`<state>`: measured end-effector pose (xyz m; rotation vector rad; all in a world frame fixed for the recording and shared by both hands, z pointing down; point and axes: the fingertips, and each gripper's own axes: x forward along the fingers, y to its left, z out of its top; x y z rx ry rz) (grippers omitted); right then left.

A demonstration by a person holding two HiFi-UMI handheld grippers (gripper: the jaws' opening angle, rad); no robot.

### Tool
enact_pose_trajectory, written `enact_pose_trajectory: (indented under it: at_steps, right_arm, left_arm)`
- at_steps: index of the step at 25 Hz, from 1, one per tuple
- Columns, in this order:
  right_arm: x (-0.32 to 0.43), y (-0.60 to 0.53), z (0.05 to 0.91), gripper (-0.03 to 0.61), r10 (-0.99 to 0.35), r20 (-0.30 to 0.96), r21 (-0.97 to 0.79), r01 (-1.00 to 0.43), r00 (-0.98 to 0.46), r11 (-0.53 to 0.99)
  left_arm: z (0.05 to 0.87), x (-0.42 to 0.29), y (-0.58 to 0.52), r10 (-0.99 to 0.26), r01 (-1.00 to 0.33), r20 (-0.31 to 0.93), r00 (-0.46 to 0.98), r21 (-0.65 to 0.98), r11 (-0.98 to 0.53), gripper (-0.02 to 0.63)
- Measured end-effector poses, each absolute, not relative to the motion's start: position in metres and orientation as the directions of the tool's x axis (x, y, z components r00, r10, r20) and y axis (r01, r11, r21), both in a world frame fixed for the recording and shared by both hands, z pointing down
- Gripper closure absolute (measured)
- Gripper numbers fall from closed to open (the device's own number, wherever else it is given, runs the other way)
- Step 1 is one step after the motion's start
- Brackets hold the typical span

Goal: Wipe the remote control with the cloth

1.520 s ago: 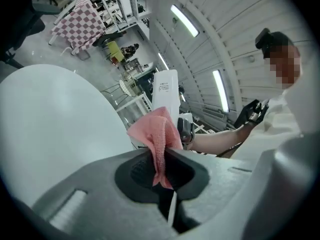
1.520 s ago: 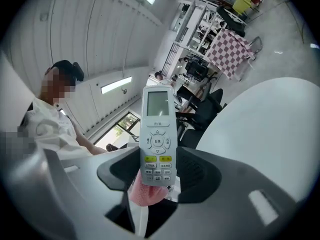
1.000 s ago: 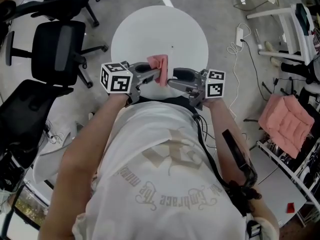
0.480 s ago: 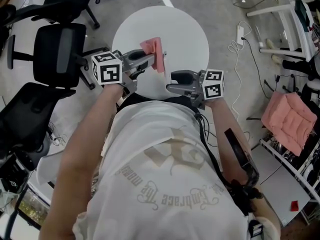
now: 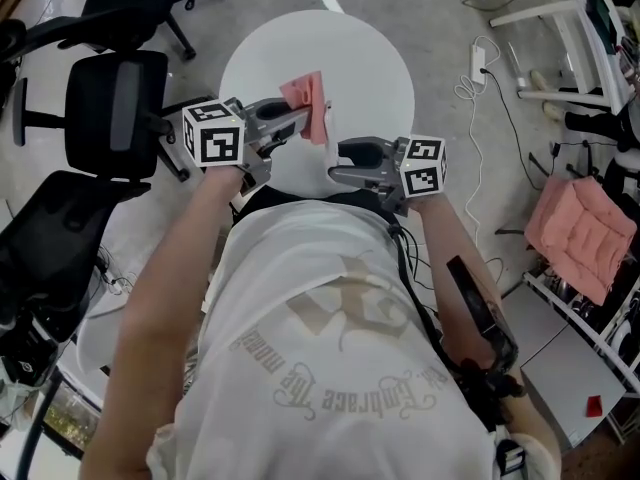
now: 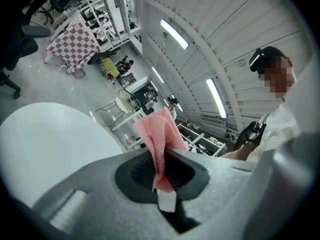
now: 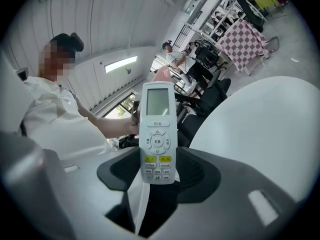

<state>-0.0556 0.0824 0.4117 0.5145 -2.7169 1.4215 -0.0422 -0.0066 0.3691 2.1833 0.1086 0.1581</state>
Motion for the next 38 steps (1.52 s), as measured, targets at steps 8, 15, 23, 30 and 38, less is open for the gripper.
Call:
enact_pose_trajectory:
  at_steps: [8, 15, 23, 30, 38]
  right_arm:
    - [-0.042, 0.067, 0.397, 0.347, -0.365, 0.111, -0.801, -0.301, -0.924, 0.518]
    - [-0.032, 0.057, 0.387, 0.347, -0.443, 0.048, -0.814, -0.291, -0.895, 0.502]
    - [-0.023, 0.046, 0.38, 0.347, -0.494, -0.002, -0.823, -0.278, -0.87, 0.494]
    - [-0.039, 0.062, 0.401, 0.347, -0.371, 0.104, -0.813, -0.294, -0.923, 0.503]
    - [-0.046, 0.081, 0.431, 0.347, -0.242, 0.211, -0.807, -0.309, -0.947, 0.504]
  left_arm:
    - [0.391, -0.034, 0.032, 0.208, 0.016, 0.117, 0.971, 0.836, -0.548, 0.594]
    - [0.403, -0.036, 0.047, 0.239, 0.007, 0.136, 0.961, 0.857, -0.515, 0.594]
    - [0.415, -0.04, 0.062, 0.265, 0.001, 0.136, 0.955, 0.888, -0.46, 0.594]
    - [0.403, -0.035, 0.034, 0.195, 0.008, 0.095, 0.976, 0.883, -0.469, 0.594]
    - [0.388, -0.029, -0.005, 0.12, -0.003, 0.072, 0.99, 0.87, -0.493, 0.594]
